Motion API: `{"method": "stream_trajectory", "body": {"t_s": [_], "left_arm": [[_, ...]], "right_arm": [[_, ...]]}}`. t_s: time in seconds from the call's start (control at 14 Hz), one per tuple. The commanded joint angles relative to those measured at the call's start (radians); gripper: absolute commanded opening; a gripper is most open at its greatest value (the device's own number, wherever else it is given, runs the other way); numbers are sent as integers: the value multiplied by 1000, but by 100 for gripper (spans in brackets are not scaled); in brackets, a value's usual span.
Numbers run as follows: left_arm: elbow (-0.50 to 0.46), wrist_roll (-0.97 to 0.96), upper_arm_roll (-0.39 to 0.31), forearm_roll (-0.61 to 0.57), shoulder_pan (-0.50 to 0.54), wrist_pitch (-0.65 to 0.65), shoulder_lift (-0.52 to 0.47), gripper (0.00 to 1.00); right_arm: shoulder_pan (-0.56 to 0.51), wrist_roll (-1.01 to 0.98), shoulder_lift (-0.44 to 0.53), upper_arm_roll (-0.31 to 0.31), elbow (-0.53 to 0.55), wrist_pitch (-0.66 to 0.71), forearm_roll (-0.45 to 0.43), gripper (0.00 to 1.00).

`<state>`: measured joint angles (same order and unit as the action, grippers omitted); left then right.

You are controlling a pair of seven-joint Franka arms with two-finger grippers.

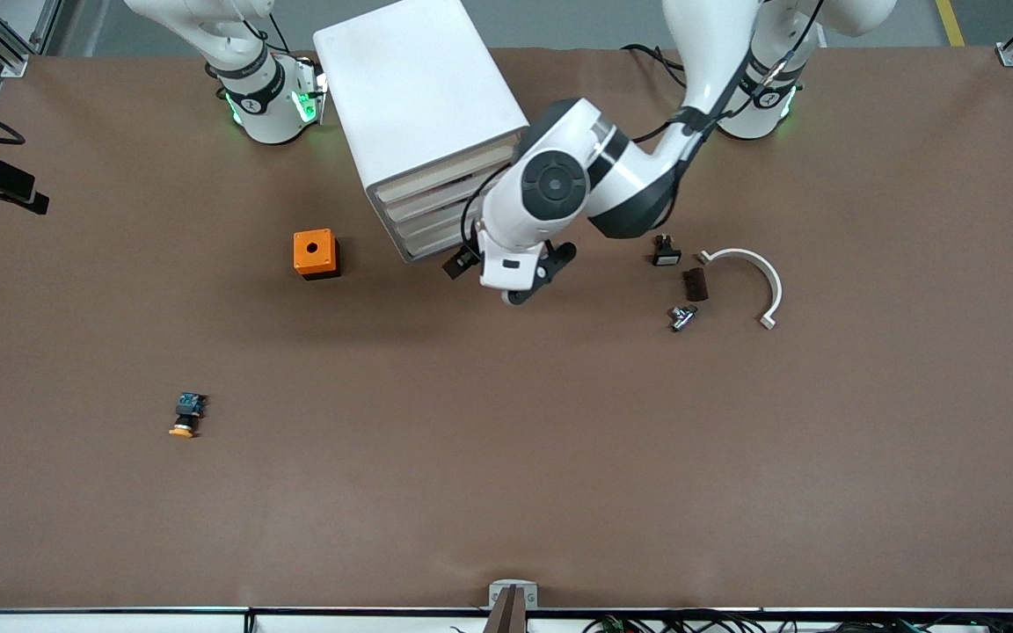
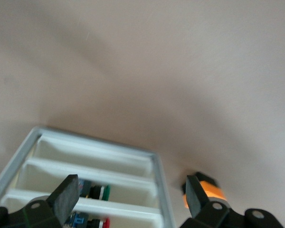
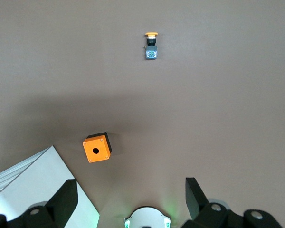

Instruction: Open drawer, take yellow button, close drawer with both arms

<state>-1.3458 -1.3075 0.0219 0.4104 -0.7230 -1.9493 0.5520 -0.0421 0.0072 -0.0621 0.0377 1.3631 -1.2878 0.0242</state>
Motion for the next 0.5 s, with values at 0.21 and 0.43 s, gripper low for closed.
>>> {"method": "stream_trajectory", "body": {"t_s": [0.21,0.43], "left_arm": [[-9,278,1,-100,230,167,-207,99],[-10,435,1,-133,342,268,-260,99]], "right_arm": [[-7,-24,34,-13,39,9,20,100],[13,-15,102,-15,112,-28,20,100]]}}
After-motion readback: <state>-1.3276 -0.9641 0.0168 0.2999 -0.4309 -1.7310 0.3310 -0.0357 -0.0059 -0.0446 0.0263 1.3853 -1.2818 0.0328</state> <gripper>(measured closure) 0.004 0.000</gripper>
